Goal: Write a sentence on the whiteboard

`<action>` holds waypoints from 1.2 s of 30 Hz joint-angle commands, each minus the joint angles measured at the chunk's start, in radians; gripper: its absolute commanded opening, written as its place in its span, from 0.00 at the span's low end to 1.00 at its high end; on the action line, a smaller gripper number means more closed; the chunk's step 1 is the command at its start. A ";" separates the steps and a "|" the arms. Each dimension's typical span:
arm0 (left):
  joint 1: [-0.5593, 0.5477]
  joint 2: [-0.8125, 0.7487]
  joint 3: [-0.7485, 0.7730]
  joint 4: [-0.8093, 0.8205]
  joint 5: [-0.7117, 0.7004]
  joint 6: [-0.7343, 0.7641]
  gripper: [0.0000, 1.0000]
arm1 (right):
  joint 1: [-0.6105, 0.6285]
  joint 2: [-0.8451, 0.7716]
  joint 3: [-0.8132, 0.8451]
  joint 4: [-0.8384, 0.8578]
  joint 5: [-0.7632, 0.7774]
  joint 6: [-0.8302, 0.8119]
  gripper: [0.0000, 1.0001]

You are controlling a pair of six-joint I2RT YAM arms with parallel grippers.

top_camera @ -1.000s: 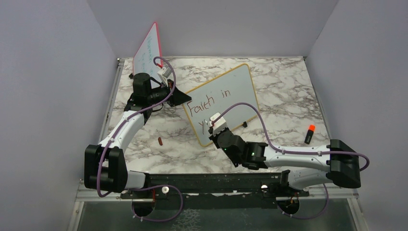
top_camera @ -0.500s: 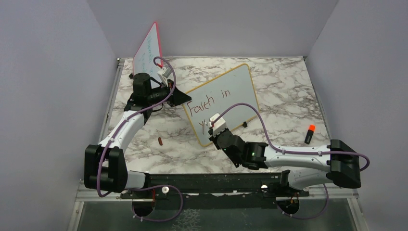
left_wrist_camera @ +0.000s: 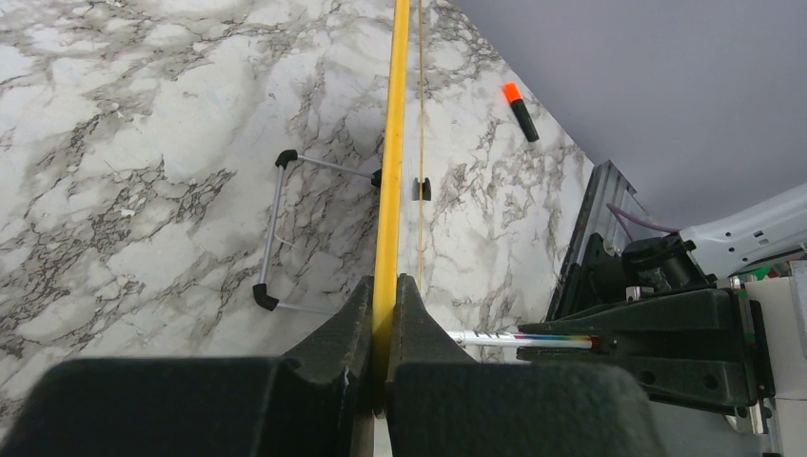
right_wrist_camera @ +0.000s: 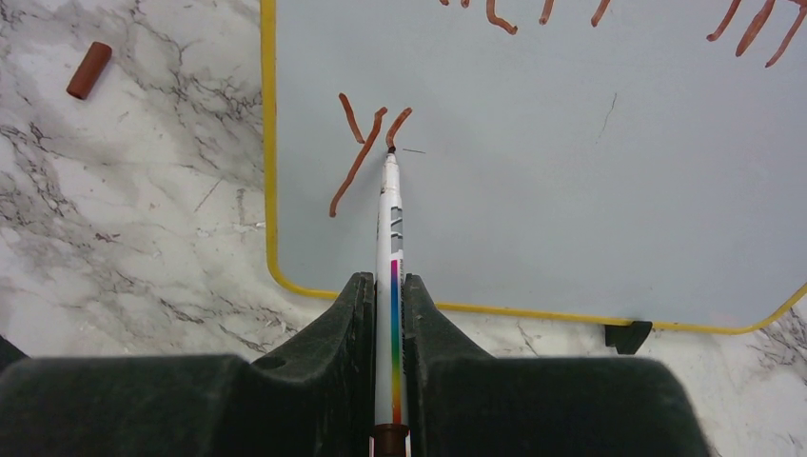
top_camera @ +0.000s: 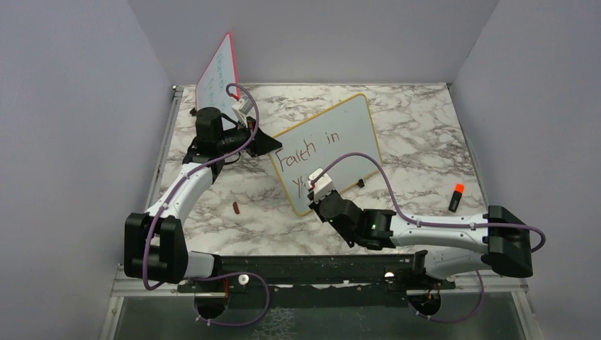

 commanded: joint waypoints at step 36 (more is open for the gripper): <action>-0.019 0.024 -0.019 -0.068 -0.034 0.044 0.00 | -0.037 -0.001 -0.008 0.121 0.037 -0.077 0.01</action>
